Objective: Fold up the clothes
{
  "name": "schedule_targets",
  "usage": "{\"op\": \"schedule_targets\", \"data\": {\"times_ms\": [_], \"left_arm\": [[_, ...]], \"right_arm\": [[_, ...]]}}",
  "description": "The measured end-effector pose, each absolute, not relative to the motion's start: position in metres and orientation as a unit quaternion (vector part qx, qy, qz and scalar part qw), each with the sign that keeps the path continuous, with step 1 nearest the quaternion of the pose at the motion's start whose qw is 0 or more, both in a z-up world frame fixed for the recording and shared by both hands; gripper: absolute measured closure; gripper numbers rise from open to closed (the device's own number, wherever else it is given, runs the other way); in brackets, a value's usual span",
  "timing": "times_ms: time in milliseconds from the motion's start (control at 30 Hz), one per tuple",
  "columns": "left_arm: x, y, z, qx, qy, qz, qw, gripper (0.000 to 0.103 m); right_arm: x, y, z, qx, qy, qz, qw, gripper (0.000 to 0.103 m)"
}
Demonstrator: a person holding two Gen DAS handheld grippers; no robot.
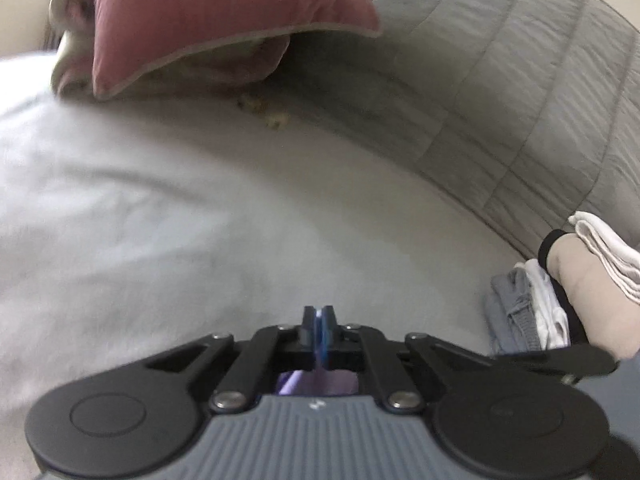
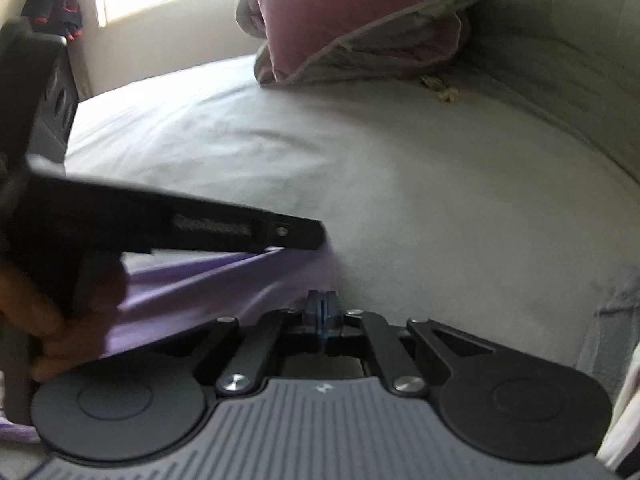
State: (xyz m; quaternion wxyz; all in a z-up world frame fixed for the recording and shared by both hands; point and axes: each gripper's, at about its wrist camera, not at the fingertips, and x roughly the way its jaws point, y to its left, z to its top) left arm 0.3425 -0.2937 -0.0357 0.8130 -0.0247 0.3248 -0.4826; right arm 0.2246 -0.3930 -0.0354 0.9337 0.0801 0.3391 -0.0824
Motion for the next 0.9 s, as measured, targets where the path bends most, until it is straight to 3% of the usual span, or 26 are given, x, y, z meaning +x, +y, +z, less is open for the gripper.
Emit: {"op": "schedule_targets", "data": {"times_ms": [167,200,233,267,300,433,633,667,700,733,900], "left_arm": [[0.342,-0.298,-0.049,0.000,0.321,-0.458,0.829,0.099],[0.342,-0.296,-0.048,-0.008,0.321,-0.457,0.829,0.093],[0.342,-0.293,-0.045,-0.018,0.322,-0.454,0.830,0.080],[0.342,-0.288,-0.042,-0.027,0.321,-0.452,0.832,0.072],[0.342,-0.282,-0.038,-0.031,0.317,-0.452,0.833,0.067],[0.347,-0.256,-0.030,-0.023,0.317,-0.453,0.833,0.067],[0.349,-0.235,-0.041,-0.004,0.343,-0.466,0.816,0.070],[0.349,-0.233,-0.043,-0.004,0.345,-0.470,0.812,0.075],[0.348,-0.233,-0.044,-0.005,0.351,-0.476,0.806,0.097],[0.348,-0.234,-0.046,-0.005,0.355,-0.480,0.802,0.101],[0.335,-0.239,-0.048,0.020,0.312,-0.448,0.838,0.101]], "right_arm": [[0.227,-0.387,-0.037,0.043,0.341,-0.098,0.934,0.101],[0.228,-0.386,-0.037,0.036,0.341,-0.102,0.934,0.101],[0.228,-0.385,-0.037,0.032,0.340,-0.104,0.934,0.100],[0.227,-0.387,-0.036,0.037,0.337,-0.105,0.935,0.089],[0.227,-0.388,-0.036,0.042,0.334,-0.106,0.936,0.086],[0.225,-0.394,-0.033,0.061,0.322,-0.109,0.939,0.071],[0.227,-0.390,-0.034,0.058,0.323,-0.098,0.940,0.069],[0.226,-0.389,-0.034,0.058,0.323,-0.095,0.940,0.069],[0.226,-0.388,-0.034,0.055,0.323,-0.094,0.940,0.069],[0.227,-0.387,-0.034,0.052,0.324,-0.093,0.940,0.069],[0.227,-0.381,-0.035,0.035,0.326,-0.090,0.941,0.069]]}}
